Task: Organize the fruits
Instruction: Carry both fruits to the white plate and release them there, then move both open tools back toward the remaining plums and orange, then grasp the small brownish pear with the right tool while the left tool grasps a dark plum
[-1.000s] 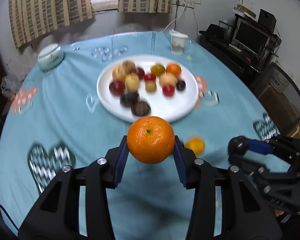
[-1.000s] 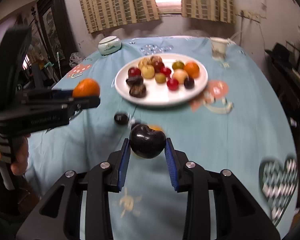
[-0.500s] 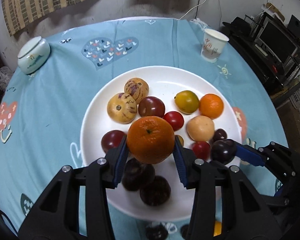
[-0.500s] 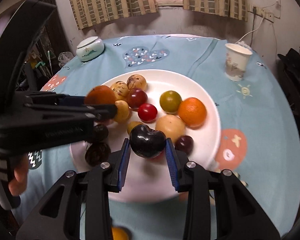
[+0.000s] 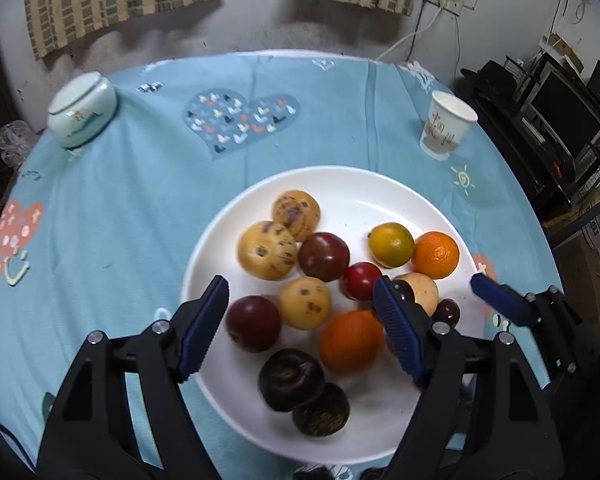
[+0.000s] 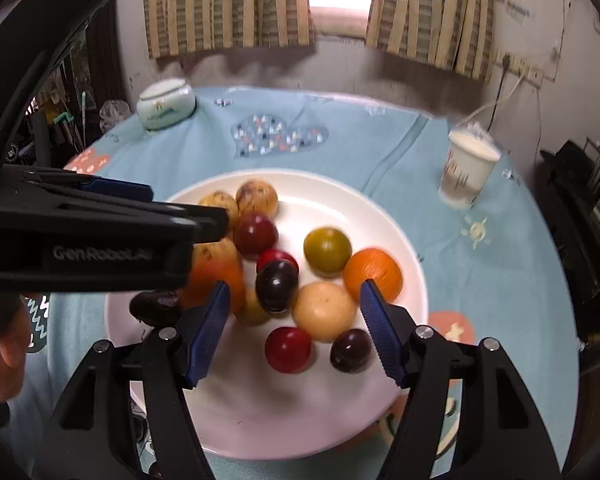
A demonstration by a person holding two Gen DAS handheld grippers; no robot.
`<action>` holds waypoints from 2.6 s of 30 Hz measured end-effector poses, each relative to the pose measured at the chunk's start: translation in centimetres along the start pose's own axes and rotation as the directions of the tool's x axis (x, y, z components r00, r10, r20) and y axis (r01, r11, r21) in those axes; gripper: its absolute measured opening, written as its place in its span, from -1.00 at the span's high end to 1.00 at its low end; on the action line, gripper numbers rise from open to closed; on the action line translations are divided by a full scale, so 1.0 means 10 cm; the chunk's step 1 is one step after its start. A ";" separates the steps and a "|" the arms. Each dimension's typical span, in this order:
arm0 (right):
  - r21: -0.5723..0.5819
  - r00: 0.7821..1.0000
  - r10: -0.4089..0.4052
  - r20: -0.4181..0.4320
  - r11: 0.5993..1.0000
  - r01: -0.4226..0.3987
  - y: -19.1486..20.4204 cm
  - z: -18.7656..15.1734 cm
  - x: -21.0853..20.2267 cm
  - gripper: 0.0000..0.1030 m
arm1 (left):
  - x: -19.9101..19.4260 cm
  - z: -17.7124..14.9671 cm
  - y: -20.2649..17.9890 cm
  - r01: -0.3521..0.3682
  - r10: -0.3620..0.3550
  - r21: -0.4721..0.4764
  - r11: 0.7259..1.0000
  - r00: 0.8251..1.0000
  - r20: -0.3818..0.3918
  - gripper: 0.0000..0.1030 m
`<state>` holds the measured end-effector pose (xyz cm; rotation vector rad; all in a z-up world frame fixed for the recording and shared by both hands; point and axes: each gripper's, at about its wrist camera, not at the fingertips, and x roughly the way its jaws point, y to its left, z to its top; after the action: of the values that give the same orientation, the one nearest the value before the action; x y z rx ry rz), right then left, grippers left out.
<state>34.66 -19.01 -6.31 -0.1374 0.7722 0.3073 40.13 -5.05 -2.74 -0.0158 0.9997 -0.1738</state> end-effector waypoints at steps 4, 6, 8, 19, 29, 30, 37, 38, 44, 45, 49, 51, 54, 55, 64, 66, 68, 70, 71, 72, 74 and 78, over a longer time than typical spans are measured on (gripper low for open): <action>0.010 1.000 0.011 0.011 1.000 -0.011 -0.04 0.00 -0.25 -0.31 | -0.28 -0.09 0.10 -0.011 0.012 -0.005 1.000 0.999 0.033 -0.51; 0.000 1.000 -0.010 0.025 1.000 0.010 -0.05 -0.06 -0.45 -0.31 | -0.51 -0.22 0.15 -0.035 0.034 0.008 0.999 0.997 0.072 -0.63; -0.005 0.999 -0.030 0.041 1.000 0.030 -0.06 -0.18 -0.71 -0.31 | -0.70 -0.37 0.18 -0.059 0.058 0.008 0.998 0.992 0.110 -0.68; 0.140 1.000 -0.014 0.024 0.990 0.011 0.25 -1.48 -1.60 -0.73 | -1.26 -1.82 0.46 -0.036 0.057 -0.126 0.991 0.985 0.163 -0.79; 0.173 0.999 0.023 -0.039 0.985 -0.016 0.60 -1.71 -1.47 -0.73 | -1.33 -2.33 0.46 -0.108 0.119 -0.075 0.991 0.979 0.164 -0.79; 0.171 0.999 0.027 -0.043 0.985 -0.019 0.62 -1.71 -1.45 -0.73 | -1.34 -2.33 0.48 -0.108 0.120 -0.077 0.991 0.979 0.165 -0.79; 0.136 0.992 0.086 -0.091 0.988 -0.073 0.77 -1.61 -1.09 -0.31 | -1.29 -2.35 0.61 -0.094 0.108 -0.101 0.990 0.983 0.151 -0.80; 0.134 0.990 0.084 -0.112 0.989 -0.069 0.78 -1.60 -1.02 -0.13 | -1.30 -2.35 0.62 -0.094 0.109 -0.102 0.990 0.983 0.151 -0.80; 0.173 0.983 0.090 -0.163 0.983 -0.062 0.74 -1.56 -0.69 0.13 | -1.30 -2.34 0.70 -0.090 0.107 -0.108 0.990 0.982 0.157 -0.80; 0.164 0.985 0.079 -0.155 0.985 -0.054 0.75 -1.54 -0.66 0.36 | -1.29 -2.34 0.71 -0.087 0.103 -0.108 0.990 0.982 0.156 -0.80; 0.161 0.986 0.081 -0.144 0.985 -0.057 0.74 -1.51 -0.67 0.49 | -1.23 -2.30 0.63 -0.094 0.105 -0.082 0.992 0.984 0.143 -0.80; 0.146 0.989 0.073 -0.125 0.988 -0.055 0.76 -1.53 -0.77 0.49 | -1.19 -2.26 0.56 -0.104 0.111 -0.058 0.993 0.983 0.144 -0.80; 0.129 0.993 0.053 -0.105 0.991 -0.039 0.75 -1.60 -0.99 0.49 | -1.03 -2.17 0.36 -0.124 0.120 0.025 0.992 0.983 0.143 -0.80; 0.133 0.994 0.050 -0.101 0.990 -0.037 0.72 -1.62 -1.04 0.49 | -0.94 -2.14 0.28 -0.140 0.131 0.061 0.988 0.982 0.137 -0.80; 0.219 0.996 0.064 -0.068 0.975 -0.048 0.36 -1.89 -1.41 0.49 | -0.34 -1.94 -0.13 -0.202 0.188 0.194 0.960 0.978 0.091 -0.79; 0.234 0.996 0.071 -0.061 0.971 -0.055 0.30 -1.91 -1.44 0.49 | -0.28 -1.93 -0.18 -0.183 0.169 0.199 0.963 0.982 0.087 -0.77; 0.257 0.994 0.091 -0.054 0.964 -0.074 0.25 -1.92 -1.45 0.49 | -0.21 -1.92 -0.22 -0.178 0.167 0.203 0.963 0.983 0.072 -0.52; 0.266 0.994 0.100 -0.047 0.960 -0.084 0.25 -1.91 -1.46 0.49 | -0.17 -1.89 -0.23 -0.143 0.132 0.185 0.972 0.989 0.072 -0.36; 0.266 0.994 0.100 -0.045 0.960 -0.084 0.25 -1.91 -1.46 0.49 | -0.16 -1.88 -0.23 -0.124 0.114 0.179 0.976 0.991 0.069 -0.17; 0.267 0.994 0.100 -0.043 0.960 -0.085 0.25 -1.90 -1.47 0.49 | -0.15 -1.87 -0.23 -0.080 0.071 0.170 0.982 0.996 0.063 -0.05; 0.270 0.994 0.099 -0.037 0.959 -0.085 0.25 -1.89 -1.49 0.49 | -0.16 -1.87 -0.23 -0.026 0.018 0.160 0.987 0.998 0.054 0.39; 0.280 0.995 0.096 -0.022 0.956 -0.086 0.24 -1.89 -1.55 0.49 | -0.26 -1.94 -0.25 -0.013 0.002 0.170 0.985 0.998 0.064 0.40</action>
<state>10.88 -24.60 -8.87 0.1603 0.8508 0.2807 22.09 -5.78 -10.84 0.1384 0.9189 -0.2500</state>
